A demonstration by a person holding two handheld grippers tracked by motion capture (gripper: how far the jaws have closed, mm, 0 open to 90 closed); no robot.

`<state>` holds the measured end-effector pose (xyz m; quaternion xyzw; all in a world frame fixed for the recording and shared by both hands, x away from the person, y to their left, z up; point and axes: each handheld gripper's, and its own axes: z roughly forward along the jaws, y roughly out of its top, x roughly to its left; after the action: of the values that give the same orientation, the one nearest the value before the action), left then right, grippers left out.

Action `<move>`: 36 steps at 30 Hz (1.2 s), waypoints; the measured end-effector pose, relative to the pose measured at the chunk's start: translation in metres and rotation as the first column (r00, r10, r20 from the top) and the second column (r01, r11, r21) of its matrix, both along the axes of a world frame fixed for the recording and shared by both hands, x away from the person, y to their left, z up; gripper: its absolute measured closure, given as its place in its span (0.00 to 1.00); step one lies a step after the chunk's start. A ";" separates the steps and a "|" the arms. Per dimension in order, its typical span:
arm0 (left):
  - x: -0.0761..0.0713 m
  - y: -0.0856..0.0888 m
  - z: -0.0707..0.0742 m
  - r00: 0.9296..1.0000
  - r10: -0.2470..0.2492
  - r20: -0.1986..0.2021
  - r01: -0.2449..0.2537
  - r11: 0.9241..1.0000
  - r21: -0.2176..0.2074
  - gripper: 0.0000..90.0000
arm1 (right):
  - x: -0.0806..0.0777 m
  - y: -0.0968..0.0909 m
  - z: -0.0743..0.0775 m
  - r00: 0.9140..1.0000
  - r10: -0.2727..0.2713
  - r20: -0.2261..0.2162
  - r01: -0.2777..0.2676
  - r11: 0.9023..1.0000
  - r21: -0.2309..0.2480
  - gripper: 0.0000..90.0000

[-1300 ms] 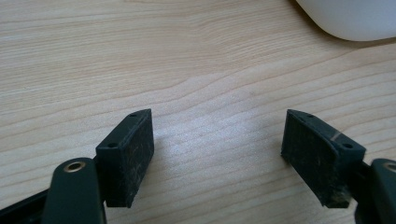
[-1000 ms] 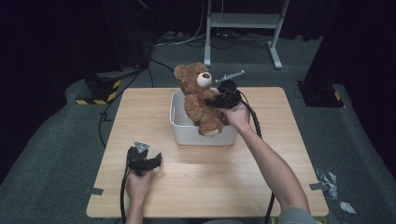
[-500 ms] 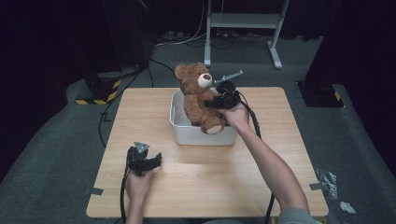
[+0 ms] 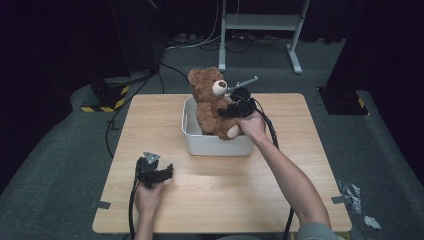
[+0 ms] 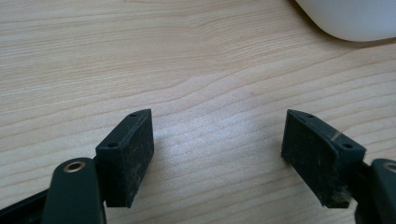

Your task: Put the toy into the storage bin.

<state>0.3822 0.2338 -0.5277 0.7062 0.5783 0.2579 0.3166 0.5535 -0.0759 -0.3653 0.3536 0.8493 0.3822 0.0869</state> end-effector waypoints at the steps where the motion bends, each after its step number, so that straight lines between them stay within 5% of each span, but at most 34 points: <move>1: 0.000 0.000 0.000 1.000 0.000 0.000 0.000 1.000 0.000 0.28 | 0.000 0.000 0.000 1.000 0.001 -0.002 -0.001 1.000 0.001 0.70; 10: 0.000 0.000 0.000 1.000 0.000 0.000 0.000 1.000 0.000 0.28 | 0.000 -0.002 0.001 1.000 -0.008 -0.020 0.008 1.000 0.026 0.65; 36: 0.000 0.000 0.000 1.000 0.000 -0.001 0.000 1.000 0.000 0.28 | -0.008 -0.016 0.010 0.999 -0.019 0.031 0.017 0.998 0.067 0.62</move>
<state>0.3821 0.2338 -0.5276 0.7065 0.5784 0.2576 0.3160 0.5456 -0.0918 -0.3558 0.3578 0.8314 0.4151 0.0919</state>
